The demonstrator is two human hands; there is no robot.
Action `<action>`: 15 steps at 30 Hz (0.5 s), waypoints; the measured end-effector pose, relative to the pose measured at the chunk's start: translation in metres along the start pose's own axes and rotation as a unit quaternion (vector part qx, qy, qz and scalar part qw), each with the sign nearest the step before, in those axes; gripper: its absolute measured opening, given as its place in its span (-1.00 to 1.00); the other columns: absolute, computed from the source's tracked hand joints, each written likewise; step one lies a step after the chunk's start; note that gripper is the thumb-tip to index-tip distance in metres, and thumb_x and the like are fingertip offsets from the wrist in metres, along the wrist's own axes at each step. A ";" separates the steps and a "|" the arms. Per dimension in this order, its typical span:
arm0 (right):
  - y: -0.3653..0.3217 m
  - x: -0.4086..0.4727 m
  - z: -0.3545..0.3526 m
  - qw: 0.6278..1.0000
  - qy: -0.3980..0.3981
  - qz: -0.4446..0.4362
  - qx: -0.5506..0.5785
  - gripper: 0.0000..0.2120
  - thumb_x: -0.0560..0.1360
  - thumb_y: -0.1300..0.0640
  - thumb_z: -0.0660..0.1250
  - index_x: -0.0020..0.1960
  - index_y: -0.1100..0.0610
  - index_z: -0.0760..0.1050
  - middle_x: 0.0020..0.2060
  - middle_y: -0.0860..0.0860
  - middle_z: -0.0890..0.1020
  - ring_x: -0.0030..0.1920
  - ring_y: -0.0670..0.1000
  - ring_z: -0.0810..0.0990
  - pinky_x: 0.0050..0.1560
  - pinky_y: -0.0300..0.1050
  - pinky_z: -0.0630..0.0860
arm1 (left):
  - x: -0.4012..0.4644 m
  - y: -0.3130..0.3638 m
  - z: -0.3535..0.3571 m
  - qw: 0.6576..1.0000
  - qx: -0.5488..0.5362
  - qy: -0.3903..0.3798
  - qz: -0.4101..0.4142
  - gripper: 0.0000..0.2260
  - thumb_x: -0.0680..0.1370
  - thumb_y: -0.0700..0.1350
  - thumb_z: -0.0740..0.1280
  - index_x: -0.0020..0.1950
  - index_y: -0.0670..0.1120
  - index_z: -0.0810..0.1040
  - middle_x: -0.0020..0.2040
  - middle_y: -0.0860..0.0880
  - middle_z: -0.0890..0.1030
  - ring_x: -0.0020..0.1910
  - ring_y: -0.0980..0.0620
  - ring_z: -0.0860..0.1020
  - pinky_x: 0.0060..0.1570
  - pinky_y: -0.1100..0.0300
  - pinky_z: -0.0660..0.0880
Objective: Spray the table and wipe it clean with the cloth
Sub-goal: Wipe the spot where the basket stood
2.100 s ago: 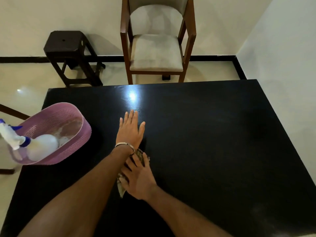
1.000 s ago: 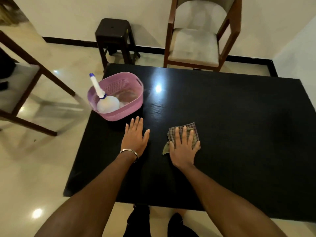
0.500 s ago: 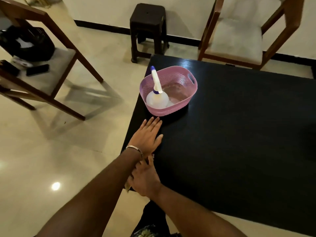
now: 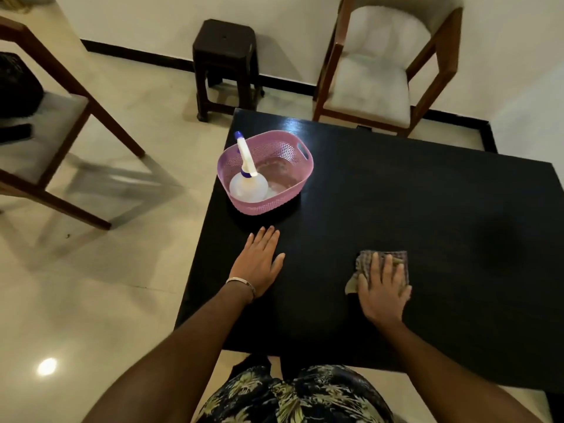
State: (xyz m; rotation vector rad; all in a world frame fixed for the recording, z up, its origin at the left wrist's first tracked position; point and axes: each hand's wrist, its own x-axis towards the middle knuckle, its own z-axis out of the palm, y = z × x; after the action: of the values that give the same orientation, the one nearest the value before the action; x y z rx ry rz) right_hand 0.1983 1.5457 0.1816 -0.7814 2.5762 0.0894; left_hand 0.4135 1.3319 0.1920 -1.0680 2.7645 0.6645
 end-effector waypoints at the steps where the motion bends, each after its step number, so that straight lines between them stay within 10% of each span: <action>1: -0.014 0.003 -0.003 1.000 -0.004 0.023 0.018 -0.35 0.66 -0.19 -0.04 0.60 -0.13 -0.34 0.61 0.02 -0.28 0.58 0.18 -0.33 0.50 0.44 -0.14 | -0.001 -0.001 -0.001 1.000 0.003 0.002 -0.005 -0.45 0.63 0.15 -0.08 0.57 -0.05 -0.01 0.59 -0.02 0.02 0.56 0.02 -0.06 0.45 0.11 -0.20; 10: -0.143 -0.015 -0.008 0.942 -0.087 -0.322 -0.037 -0.39 0.65 -0.26 -0.09 0.61 -0.19 -0.23 0.61 -0.03 -0.23 0.59 0.11 -0.31 0.50 0.40 -0.27 | -0.012 0.002 -0.001 0.995 -0.040 0.068 -0.059 -0.59 0.64 0.03 0.04 0.45 -0.06 0.33 0.42 -0.03 0.42 0.47 0.00 0.27 0.45 0.13 0.13; 15: -0.130 -0.002 -0.032 0.973 0.030 -0.202 0.104 -0.35 0.59 -0.19 0.19 0.60 -0.03 0.08 0.53 0.05 0.23 0.51 0.09 0.21 0.44 0.12 0.32 | -0.010 0.018 0.001 0.987 -0.013 0.116 -0.109 -0.69 0.59 0.06 0.17 0.26 0.01 0.50 0.12 0.02 0.60 0.07 -0.01 0.52 0.03 0.10 0.45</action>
State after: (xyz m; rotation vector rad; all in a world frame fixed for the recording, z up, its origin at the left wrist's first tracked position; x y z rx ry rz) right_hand 0.2576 1.4323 0.2202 -1.2190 2.3746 -0.3285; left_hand 0.4090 1.3503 0.2006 -1.5147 2.7714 0.5809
